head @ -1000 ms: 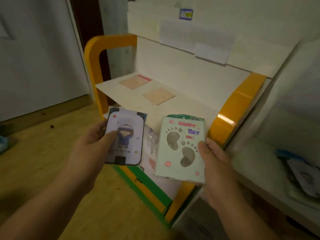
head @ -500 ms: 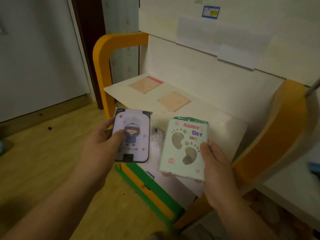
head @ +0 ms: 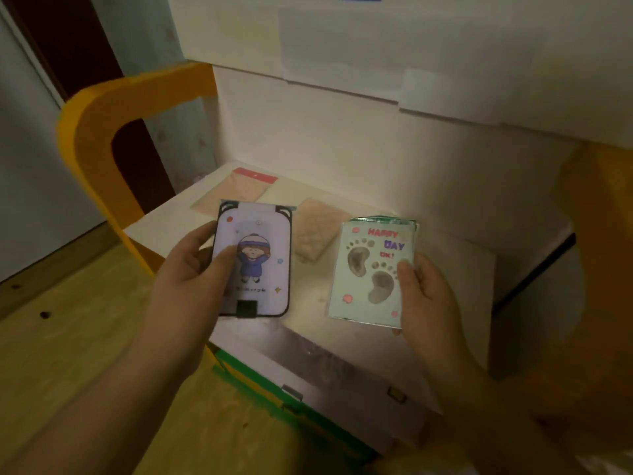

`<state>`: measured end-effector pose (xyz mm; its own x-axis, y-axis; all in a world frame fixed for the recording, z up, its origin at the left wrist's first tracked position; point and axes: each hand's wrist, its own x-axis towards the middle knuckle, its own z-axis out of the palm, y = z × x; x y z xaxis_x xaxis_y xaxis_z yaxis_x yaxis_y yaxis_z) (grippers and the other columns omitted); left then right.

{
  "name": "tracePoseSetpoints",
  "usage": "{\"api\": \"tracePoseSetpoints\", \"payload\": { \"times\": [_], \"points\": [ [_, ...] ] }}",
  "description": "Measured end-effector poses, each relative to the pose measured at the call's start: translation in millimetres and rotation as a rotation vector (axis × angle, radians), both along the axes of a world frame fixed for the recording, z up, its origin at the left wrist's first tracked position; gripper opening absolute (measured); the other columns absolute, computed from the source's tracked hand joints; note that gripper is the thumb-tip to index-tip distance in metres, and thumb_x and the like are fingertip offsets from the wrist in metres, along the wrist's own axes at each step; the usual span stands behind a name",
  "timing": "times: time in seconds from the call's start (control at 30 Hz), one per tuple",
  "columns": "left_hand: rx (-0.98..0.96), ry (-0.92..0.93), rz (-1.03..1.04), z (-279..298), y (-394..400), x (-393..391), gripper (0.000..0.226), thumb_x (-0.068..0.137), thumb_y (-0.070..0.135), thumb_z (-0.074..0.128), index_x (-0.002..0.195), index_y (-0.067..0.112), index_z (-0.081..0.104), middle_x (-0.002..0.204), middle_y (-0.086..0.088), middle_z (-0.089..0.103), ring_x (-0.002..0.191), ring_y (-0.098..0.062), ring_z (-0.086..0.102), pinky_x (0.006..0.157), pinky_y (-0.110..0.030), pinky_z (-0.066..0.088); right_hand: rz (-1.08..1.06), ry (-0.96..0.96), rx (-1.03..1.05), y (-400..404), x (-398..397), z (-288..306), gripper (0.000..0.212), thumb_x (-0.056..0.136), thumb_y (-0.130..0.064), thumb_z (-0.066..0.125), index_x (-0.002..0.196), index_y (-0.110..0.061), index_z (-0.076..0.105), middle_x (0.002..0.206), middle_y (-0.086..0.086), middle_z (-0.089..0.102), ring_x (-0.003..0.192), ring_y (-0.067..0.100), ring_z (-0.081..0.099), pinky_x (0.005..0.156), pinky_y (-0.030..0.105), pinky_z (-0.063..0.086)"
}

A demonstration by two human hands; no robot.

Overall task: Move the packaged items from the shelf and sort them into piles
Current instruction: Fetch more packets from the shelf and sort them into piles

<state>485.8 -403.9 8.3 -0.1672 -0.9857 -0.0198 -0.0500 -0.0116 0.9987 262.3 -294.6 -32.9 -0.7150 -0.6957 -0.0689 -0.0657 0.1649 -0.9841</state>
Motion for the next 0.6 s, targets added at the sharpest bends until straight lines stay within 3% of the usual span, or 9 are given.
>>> {"api": "tracePoseSetpoints", "payload": {
  "times": [0.1, 0.23, 0.4, 0.5, 0.6],
  "points": [
    [0.026, -0.004, -0.062, -6.9, -19.4, -22.2, 0.035, 0.097, 0.026, 0.057, 0.131, 0.033, 0.053, 0.090, 0.013, 0.076, 0.081, -0.013, 0.075, 0.063, -0.032, 0.061, -0.123, 0.026, 0.032, -8.8, -14.8, -11.0, 0.016, 0.104, -0.034, 0.044, 0.109, -0.031, 0.058, 0.097, -0.006, 0.072, 0.077, 0.008, 0.072, 0.058, 0.025, 0.058],
    [0.010, -0.042, -0.199, -20.1, -47.2, -54.5, 0.030, 0.097, 0.028, 0.056, 0.127, 0.035, 0.054, 0.091, 0.010, 0.076, 0.079, -0.014, 0.075, 0.063, -0.032, 0.060, -0.268, 0.039, 0.067, -15.2, -21.5, -34.4, 0.031, 0.102, -0.036, 0.045, 0.130, -0.026, 0.055, 0.116, -0.004, 0.069, 0.101, 0.015, 0.068, 0.084, 0.042, 0.060],
    [0.013, -0.045, -0.382, -32.2, -79.1, -89.0, 0.034, 0.098, 0.026, 0.057, 0.131, 0.031, 0.054, 0.095, 0.006, 0.077, 0.082, -0.014, 0.075, 0.064, -0.033, 0.061, -0.450, 0.114, 0.131, -13.4, -28.8, -42.6, 0.025, 0.103, -0.032, 0.045, 0.122, -0.028, 0.061, 0.106, -0.010, 0.069, 0.091, 0.008, 0.068, 0.069, 0.027, 0.060],
    [0.007, -0.045, -0.481, -36.7, -98.9, -99.9, 0.035, 0.098, 0.025, 0.056, 0.132, 0.032, 0.053, 0.097, 0.006, 0.076, 0.084, -0.011, 0.074, 0.065, -0.034, 0.062, -0.545, 0.240, 0.263, -16.4, -31.6, -45.0, 0.024, 0.102, -0.036, 0.046, 0.118, -0.028, 0.063, 0.101, -0.009, 0.069, 0.088, 0.010, 0.068, 0.065, 0.028, 0.059],
    [-0.004, -0.042, -0.548, -38.8, -120.7, -104.9, 0.030, 0.098, 0.025, 0.055, 0.125, 0.037, 0.053, 0.093, 0.012, 0.075, 0.083, -0.008, 0.073, 0.061, -0.028, 0.060, -0.613, 0.350, 0.433, -22.9, -40.2, -44.8, 0.036, 0.101, -0.040, 0.046, 0.128, -0.020, 0.060, 0.111, 0.000, 0.069, 0.097, 0.020, 0.067, 0.070, 0.029, 0.055]
  ]
}}
